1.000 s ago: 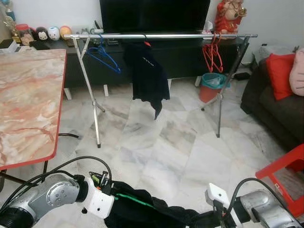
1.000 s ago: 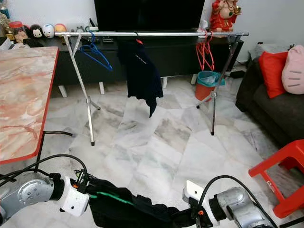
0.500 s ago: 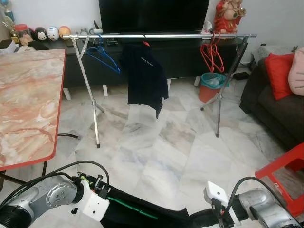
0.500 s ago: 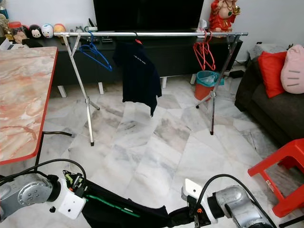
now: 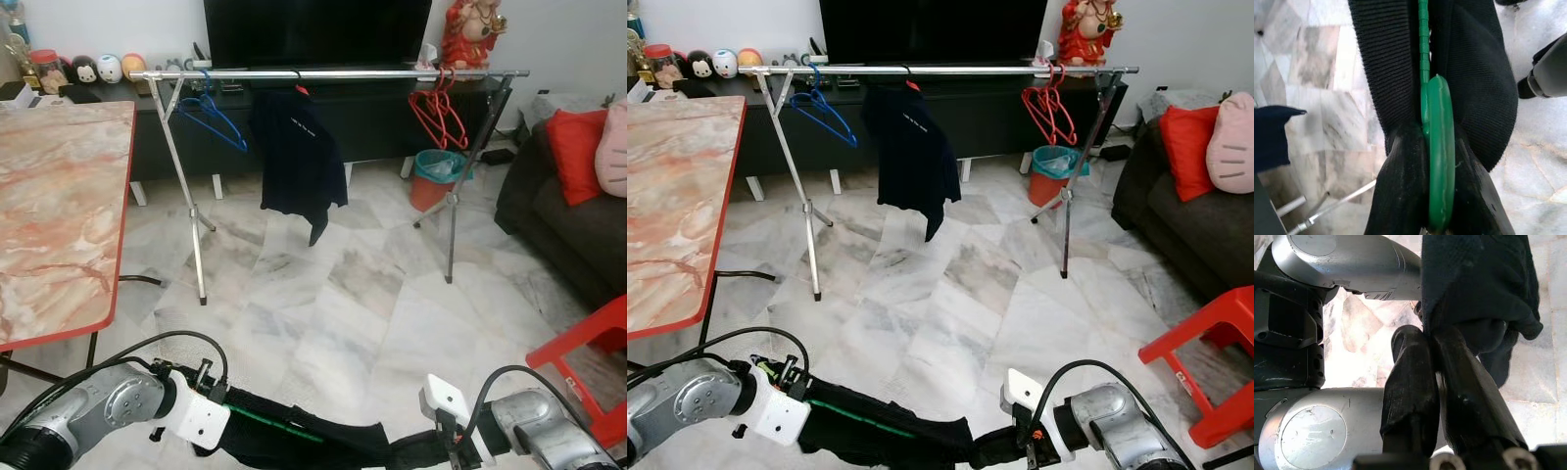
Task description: Hang hanger
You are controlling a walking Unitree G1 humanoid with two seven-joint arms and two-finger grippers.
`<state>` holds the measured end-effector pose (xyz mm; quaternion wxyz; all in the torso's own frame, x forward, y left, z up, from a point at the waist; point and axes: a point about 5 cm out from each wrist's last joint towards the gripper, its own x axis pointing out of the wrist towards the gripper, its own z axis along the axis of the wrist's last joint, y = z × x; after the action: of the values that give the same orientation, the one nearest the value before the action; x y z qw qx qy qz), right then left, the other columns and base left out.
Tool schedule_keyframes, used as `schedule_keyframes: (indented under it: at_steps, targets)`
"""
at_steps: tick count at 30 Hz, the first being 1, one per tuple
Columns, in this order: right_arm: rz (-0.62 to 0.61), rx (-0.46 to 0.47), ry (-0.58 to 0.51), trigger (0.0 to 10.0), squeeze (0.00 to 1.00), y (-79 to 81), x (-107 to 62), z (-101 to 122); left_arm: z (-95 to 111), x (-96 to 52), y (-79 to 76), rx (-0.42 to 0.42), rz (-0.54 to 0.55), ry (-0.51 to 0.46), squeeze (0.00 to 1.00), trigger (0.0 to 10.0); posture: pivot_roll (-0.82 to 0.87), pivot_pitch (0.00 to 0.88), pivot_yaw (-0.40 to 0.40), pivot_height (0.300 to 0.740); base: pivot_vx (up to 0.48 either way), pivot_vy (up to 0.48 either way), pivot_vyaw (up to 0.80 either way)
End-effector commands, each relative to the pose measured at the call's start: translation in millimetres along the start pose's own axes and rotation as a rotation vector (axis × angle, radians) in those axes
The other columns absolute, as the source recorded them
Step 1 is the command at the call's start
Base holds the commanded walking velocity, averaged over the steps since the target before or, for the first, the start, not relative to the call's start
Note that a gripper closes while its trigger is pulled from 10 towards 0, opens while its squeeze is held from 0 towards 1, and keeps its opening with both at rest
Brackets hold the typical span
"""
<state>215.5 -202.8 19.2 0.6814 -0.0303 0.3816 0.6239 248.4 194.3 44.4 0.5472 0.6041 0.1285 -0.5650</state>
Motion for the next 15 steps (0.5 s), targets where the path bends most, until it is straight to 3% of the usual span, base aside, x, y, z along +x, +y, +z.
schedule_keyframes:
  at_steps: [1, 4, 9, 15]
  targets:
    - [-0.015, -0.002, 0.020, 0.0, 0.00, -1.2, -5.7, -1, -13, -5.1, -2.2, -0.028, -0.013, 0.090, 0.00, 10.0, 0.02, 0.000, -0.073, 0.740, 0.000, 0.000, 0.00]
    - [-0.016, -0.003, 0.018, 0.0, 0.00, -1.2, -5.8, -1, -13, -3.8, -3.2, -0.055, -0.011, 0.090, 0.00, 10.0, 0.02, 0.000, -0.073, 0.740, 0.000, 0.000, 0.00]
    - [-0.033, -0.006, 0.017, 0.0, 0.00, -2.1, -7.2, 0, 1, -5.6, -3.4, -0.085, 0.014, -0.070, 0.00, 10.0, 0.02, 0.000, -0.074, 0.740, 0.000, 0.000, 0.00]
    - [-0.036, -0.005, 0.034, 0.0, 0.00, -3.0, -10.0, -2, -2, -13.5, -3.6, -0.123, 0.029, -0.119, 0.00, 10.0, 0.02, 0.000, -0.074, 0.740, 0.000, 0.000, 0.00]
